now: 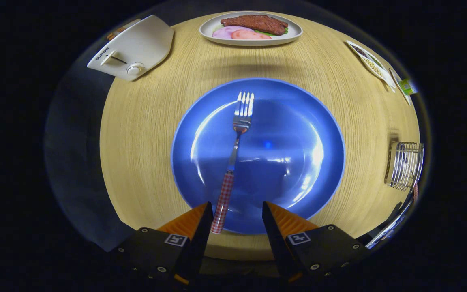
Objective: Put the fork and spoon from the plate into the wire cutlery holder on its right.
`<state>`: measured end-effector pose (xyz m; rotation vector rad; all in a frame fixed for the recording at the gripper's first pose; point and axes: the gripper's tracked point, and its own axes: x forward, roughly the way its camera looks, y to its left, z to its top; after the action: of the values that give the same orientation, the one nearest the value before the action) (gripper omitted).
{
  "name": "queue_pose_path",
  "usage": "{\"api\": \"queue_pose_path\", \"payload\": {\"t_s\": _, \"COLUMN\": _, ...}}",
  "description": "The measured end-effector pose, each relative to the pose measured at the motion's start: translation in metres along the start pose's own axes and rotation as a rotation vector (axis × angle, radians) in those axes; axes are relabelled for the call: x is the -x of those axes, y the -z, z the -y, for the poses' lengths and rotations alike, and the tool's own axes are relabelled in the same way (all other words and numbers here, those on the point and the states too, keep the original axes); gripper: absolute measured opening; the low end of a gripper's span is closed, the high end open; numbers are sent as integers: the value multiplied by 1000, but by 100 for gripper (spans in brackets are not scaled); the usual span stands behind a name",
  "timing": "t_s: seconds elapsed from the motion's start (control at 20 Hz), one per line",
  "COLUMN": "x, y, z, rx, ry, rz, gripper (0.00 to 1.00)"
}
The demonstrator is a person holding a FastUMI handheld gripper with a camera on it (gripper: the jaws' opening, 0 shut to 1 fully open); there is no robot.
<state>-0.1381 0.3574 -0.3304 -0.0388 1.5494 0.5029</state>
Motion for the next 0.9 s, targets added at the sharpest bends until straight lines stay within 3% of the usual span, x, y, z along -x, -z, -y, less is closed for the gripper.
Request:
{"api": "queue_pose_path", "payload": {"t_s": 0.45, "x": 1, "y": 6, "z": 32, "rx": 100, "ry": 84, "rz": 6, "gripper": 35}}
{"api": "queue_pose_path", "payload": {"t_s": 0.55, "x": -5, "y": 6, "z": 36, "rx": 99, "ry": 83, "rz": 7, "gripper": 30}}
{"api": "queue_pose_path", "payload": {"t_s": 0.9, "x": -17, "y": 7, "z": 31, "rx": 125, "ry": 124, "rz": 21, "gripper": 29}}
